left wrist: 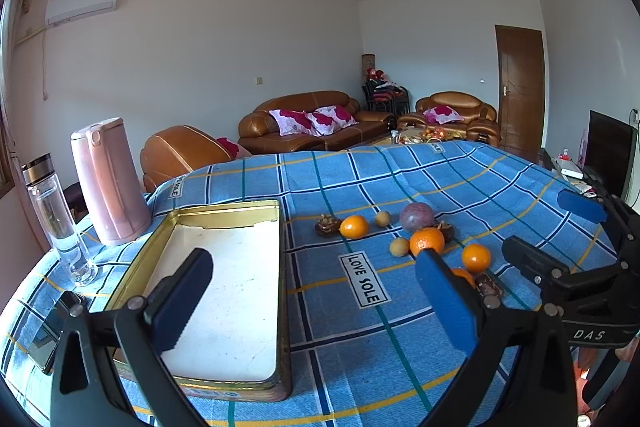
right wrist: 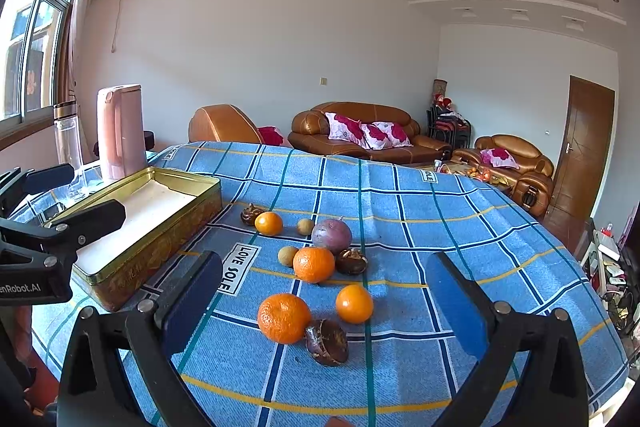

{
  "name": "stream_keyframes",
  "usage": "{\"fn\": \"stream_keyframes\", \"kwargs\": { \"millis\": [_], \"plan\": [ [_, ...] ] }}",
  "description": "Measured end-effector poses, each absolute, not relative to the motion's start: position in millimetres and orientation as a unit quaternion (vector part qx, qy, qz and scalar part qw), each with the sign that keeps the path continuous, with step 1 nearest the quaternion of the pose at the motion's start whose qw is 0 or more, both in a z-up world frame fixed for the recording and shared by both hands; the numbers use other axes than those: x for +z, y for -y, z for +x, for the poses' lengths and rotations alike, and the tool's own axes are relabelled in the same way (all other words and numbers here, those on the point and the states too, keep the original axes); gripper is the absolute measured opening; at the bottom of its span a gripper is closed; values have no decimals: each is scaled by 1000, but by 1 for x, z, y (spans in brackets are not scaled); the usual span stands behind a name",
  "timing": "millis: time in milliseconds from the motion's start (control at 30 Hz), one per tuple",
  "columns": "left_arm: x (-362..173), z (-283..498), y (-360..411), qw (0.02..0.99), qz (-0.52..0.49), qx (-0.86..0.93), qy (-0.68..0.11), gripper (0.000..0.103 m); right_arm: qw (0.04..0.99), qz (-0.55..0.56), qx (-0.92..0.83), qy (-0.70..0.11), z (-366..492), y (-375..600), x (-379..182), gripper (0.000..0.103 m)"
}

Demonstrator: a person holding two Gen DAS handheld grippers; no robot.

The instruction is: Organize fruits

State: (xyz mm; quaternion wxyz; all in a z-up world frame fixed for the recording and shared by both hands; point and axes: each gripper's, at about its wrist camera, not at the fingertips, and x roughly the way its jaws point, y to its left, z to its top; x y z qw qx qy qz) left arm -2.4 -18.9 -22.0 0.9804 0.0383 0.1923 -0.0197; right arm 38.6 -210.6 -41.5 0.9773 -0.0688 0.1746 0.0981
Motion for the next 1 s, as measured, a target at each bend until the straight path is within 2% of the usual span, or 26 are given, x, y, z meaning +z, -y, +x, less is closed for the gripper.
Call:
{"fn": "stream_keyframes", "kwargs": {
  "millis": [733,1000],
  "plan": [
    [-32,12,40,976,58,-32,-206,103,973,-74,94,-196,47,218,-61,102],
    [-48,30,59,969,65,-61,-229,103,963,-66,109,-236,58,230,-85,99]
  ]
}}
